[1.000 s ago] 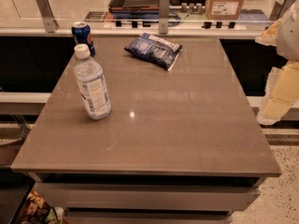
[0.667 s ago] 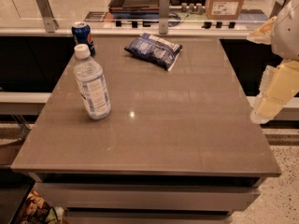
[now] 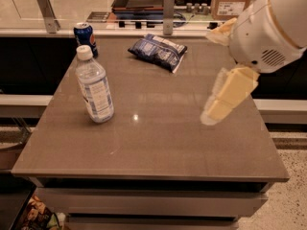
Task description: Move blue plastic bottle near pepsi can
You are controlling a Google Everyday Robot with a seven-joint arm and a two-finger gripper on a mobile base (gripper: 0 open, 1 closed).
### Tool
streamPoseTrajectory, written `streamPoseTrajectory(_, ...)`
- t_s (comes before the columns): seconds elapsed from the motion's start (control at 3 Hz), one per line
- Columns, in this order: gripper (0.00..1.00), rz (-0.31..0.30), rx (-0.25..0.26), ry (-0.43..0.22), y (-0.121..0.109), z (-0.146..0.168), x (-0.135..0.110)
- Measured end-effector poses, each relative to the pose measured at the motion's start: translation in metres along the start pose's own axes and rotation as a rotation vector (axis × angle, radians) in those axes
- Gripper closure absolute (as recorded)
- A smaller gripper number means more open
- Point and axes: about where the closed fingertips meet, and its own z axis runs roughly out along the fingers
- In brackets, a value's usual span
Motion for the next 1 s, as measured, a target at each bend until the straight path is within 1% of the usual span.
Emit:
streamPoseTrajectory(0.33,0.00,0.040,0.023,-0.156,0.000,0.029,-0.045)
streamPoseTrajectory(0.67,0.00,0.122,0.028,-0.307,-0.007,0.058,-0.079)
streamPoseTrajectory(1.0,0.00,0.184,0.030,-0.407,-0.005,0.071,-0.097)
